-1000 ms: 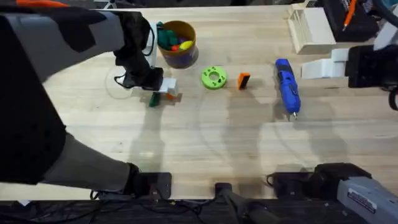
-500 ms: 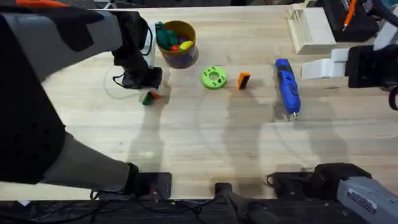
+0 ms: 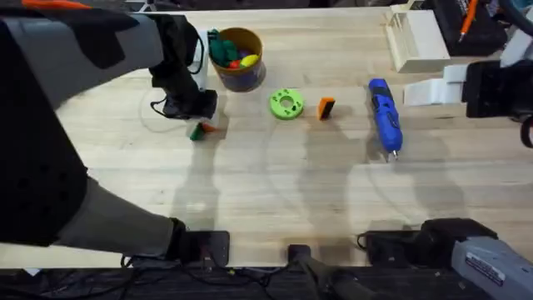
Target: Pick up the gripper from the table and insert it into the empty holder that is missing its gripper. Then pick up a screw, insert it into the mounting hole, and use the screwdriver to tighten it. Finally, clean up the table by picking up the vegetable and placing it into the bucket.
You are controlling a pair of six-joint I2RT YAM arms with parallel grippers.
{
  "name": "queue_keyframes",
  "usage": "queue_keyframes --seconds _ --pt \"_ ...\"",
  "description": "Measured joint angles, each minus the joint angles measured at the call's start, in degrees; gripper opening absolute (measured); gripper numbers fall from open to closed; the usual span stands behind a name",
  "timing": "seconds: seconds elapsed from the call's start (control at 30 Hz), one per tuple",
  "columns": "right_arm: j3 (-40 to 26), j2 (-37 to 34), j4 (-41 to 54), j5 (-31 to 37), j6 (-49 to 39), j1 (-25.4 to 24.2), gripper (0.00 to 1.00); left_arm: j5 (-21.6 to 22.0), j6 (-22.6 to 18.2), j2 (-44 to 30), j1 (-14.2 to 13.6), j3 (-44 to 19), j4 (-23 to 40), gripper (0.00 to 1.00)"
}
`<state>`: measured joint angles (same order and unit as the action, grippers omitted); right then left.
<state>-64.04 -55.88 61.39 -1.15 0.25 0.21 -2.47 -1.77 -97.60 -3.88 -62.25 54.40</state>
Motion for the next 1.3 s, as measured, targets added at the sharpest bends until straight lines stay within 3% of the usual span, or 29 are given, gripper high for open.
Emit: queue_keyframes --seconds 0.17,0.47,0.5,0.53,0.57,0.6,0.97,1.3 --pt "0.01 -0.02 0.0 0.0 0.0 0.0 0.993 -2.13 -1.23 1.86 -0.09 -3.37 2.7 0.016" --pt "0.01 0.0 0.0 0.0 0.0 0.0 0.992 -3.85 -2.37 16.12 -1.36 -12.07 6.76 0.016" --pt "0.01 -0.02 0.0 0.0 0.0 0.0 0.992 -3.82 -2.78 17.53 -1.36 -12.31 6.83 0.091" --pt "0.01 0.0 0.0 0.0 0.0 0.0 0.993 -3.9 -2.7 18.98 -1.36 -12.49 7.04 0.259" --pt "0.01 0.0 0.0 0.0 0.0 0.0 0.994 -3.88 -2.74 21.84 -1.35 -12.53 7.84 0.724" --pt "0.01 0.0 0.0 0.0 0.0 0.0 0.993 -3.9 -2.61 23.25 -1.36 -12.53 7.99 0.977" --pt "-0.01 0.0 0.37 0.0 -0.01 0.0 0.993 -2.37 -2.28 29.1 -1.33 -12.52 9.08 0.985" --pt "-0.01 -0.02 0.37 0.0 0.0 0.0 0.993 -1.77 0.79 38.92 -1.33 -5.78 4.2 0.986"
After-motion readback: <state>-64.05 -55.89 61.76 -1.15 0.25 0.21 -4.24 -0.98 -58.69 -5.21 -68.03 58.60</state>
